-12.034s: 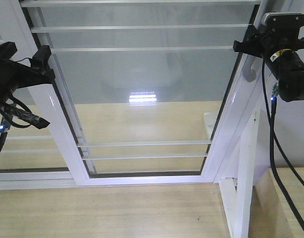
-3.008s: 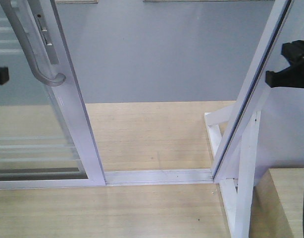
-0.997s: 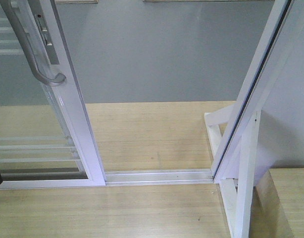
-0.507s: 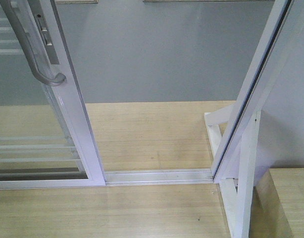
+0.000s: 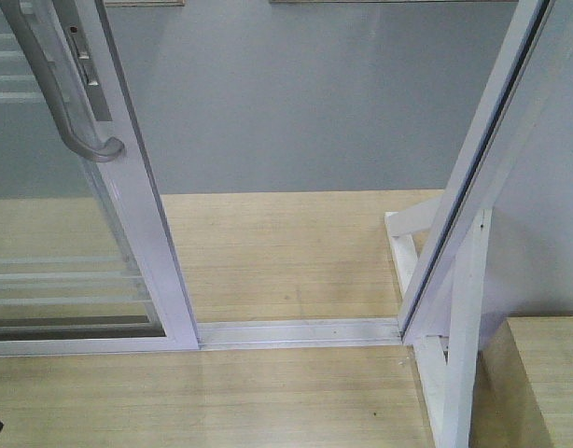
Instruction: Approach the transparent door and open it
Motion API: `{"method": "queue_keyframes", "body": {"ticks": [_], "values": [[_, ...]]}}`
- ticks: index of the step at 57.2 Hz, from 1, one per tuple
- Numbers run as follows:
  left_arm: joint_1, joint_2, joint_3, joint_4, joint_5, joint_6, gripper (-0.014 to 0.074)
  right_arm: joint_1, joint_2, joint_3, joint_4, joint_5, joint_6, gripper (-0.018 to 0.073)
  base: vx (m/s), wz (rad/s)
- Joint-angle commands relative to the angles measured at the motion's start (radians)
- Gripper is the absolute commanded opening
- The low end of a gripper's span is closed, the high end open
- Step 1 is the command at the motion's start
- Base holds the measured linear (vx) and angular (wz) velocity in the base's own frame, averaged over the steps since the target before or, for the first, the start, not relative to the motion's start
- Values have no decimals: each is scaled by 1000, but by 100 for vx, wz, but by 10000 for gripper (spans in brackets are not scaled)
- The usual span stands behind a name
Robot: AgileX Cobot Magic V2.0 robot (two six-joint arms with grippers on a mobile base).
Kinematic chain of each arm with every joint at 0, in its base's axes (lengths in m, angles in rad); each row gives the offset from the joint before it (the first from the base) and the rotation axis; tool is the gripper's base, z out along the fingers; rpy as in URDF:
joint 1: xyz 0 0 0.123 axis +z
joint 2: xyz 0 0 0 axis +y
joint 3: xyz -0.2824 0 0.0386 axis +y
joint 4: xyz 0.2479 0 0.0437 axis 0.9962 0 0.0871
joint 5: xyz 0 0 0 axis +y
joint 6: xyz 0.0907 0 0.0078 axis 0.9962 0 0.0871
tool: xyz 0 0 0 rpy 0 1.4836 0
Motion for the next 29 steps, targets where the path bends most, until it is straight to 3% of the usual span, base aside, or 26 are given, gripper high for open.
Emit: {"method": "queue_keyframes", "body": {"ticks": [1, 29], "values": [[-2, -15, 19, -15, -160, -5, -3, -3, 11, -29, 6, -72, -2, -3, 0, 0], [-2, -15, 16, 2, -149, 10, -3, -3, 11, -29, 7, -70, -2, -3, 0, 0]]}}
